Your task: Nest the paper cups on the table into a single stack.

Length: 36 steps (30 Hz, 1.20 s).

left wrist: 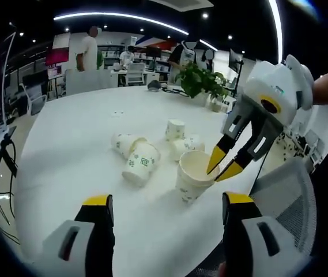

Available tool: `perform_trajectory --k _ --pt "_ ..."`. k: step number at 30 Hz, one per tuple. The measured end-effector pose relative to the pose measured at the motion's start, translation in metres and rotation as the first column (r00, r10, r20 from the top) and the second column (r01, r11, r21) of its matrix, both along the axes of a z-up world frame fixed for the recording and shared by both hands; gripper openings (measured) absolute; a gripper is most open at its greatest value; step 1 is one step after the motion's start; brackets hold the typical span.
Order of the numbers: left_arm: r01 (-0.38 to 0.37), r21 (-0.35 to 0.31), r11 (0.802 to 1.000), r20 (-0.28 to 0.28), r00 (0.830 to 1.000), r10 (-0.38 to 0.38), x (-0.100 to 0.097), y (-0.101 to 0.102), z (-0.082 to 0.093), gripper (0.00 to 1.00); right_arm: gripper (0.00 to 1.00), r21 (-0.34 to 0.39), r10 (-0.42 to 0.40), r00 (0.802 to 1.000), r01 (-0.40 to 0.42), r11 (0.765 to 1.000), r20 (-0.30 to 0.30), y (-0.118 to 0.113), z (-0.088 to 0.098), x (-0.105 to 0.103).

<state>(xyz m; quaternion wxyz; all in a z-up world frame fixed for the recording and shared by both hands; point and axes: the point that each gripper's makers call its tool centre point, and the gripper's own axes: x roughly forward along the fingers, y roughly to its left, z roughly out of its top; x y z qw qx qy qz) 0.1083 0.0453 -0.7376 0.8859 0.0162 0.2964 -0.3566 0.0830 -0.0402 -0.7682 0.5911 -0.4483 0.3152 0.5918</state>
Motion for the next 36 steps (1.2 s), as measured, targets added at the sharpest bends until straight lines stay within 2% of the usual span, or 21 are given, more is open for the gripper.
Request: perform_trajectory --k 11,19,26,27,36 --pt "0.001 0.000 1.000 0.001 1.000 -0.001 -0.002 -0.001 0.000 0.76 0.09 0.040 -0.072 0.997 0.074 0.996 -0.036 -0.004 0.007 0.003" --pt "-0.001 0.000 1.000 0.001 1.000 0.001 -0.002 0.000 0.001 0.75 0.15 0.100 -0.165 0.981 0.175 0.980 -0.099 -0.008 0.017 0.006" --pt "-0.008 -0.002 1.000 -0.004 1.000 0.008 -0.002 0.005 -0.001 0.75 0.22 0.200 -0.276 0.942 0.312 0.929 -0.191 -0.010 0.030 0.016" --pt "-0.011 -0.001 1.000 -0.005 1.000 0.011 -0.002 0.006 -0.001 0.74 0.23 0.220 -0.303 0.931 0.345 0.912 -0.206 -0.012 0.034 0.022" --pt "-0.019 -0.003 1.000 -0.013 1.000 0.019 -0.003 0.011 -0.005 0.75 0.34 0.294 -0.411 0.888 0.457 0.839 -0.207 -0.028 0.049 0.050"
